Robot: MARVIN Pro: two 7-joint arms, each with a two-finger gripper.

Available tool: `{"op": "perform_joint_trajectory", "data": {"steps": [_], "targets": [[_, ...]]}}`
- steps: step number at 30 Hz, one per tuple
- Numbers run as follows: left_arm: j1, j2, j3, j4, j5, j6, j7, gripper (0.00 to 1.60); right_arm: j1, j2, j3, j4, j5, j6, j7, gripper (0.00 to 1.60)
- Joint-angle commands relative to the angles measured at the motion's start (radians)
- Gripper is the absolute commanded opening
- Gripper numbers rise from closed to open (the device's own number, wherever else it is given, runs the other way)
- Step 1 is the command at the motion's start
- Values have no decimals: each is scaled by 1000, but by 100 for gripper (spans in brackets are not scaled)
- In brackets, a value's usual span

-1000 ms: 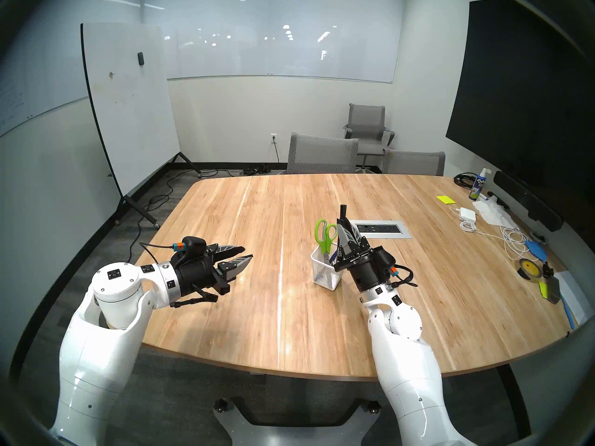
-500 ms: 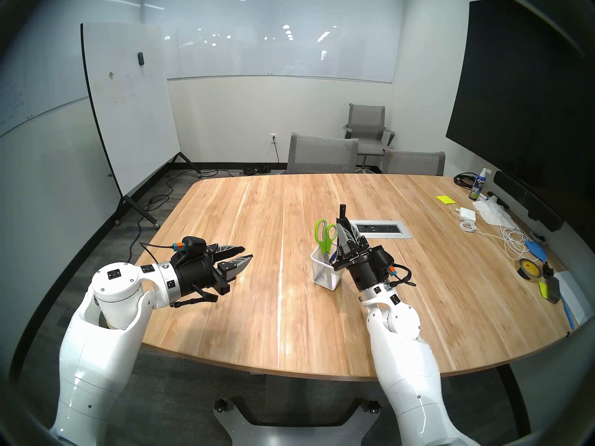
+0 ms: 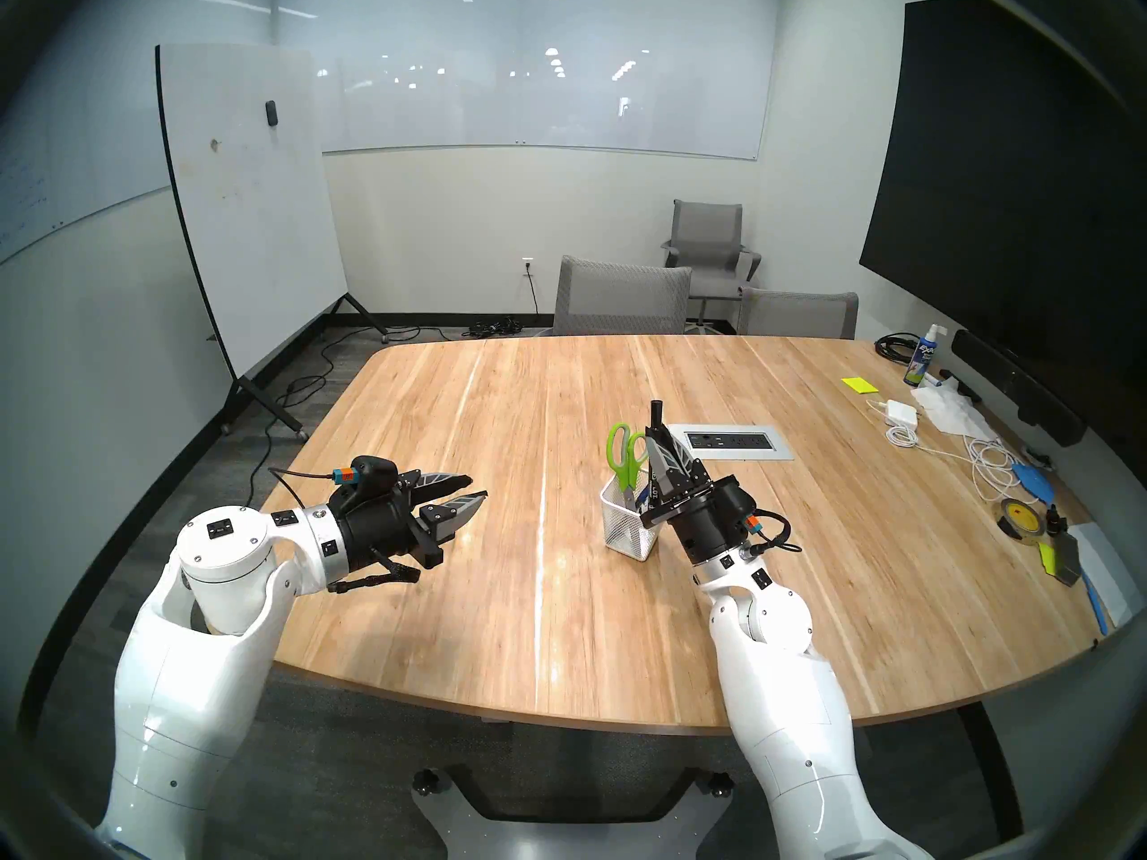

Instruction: Place the pen, the marker, and the scissors into the pen holder

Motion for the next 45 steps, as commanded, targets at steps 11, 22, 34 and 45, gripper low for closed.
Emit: {"op": "perform_joint_trajectory", "data": {"steps": [11,22,34,45], "targets": [[-3,2,-3,-18,0,-1,-1,93,3,10,-1,-11,-14,0,4,0],[-3,2,-3,-18,0,-1,-1,93,-24,33,-4,-47,-55,36,9,0],[-3,2,-3,-18,0,-1,-1,93,-41,65,-1,-70,-133,88,3,0],[-3,2,-3,-18,0,-1,-2,93,-55,61,10,-113,-175,119,-31,160]]}}
